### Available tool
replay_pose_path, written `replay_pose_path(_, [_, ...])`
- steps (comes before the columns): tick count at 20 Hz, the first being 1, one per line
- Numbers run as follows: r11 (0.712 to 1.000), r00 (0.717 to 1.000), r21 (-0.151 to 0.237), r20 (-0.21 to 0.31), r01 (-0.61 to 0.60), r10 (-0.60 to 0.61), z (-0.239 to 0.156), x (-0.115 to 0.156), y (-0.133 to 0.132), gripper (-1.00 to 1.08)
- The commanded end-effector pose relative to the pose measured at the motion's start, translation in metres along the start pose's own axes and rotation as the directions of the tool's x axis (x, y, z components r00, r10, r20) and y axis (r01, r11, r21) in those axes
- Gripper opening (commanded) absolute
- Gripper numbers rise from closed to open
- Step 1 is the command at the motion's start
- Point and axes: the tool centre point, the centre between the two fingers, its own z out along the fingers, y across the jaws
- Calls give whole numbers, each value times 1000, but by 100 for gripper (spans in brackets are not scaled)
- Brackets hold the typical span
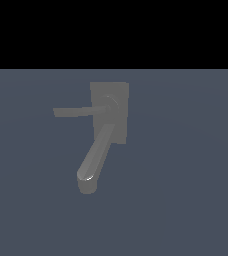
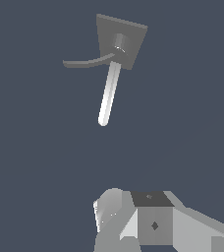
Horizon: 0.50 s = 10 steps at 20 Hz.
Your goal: Turn on the faucet by rotating a designated handle.
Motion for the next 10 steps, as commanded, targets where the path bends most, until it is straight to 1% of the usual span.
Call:
replay_pose_path(1, [1000, 1000, 0, 0, 0, 0, 0, 0, 0, -100])
replay_pose_path(6, [1000, 1000, -8, -13, 4, -4, -6, 1, -2, -100])
replay_pose_path(10, [999, 999, -35, -36, 2, -4, -12, 2, -2, -100])
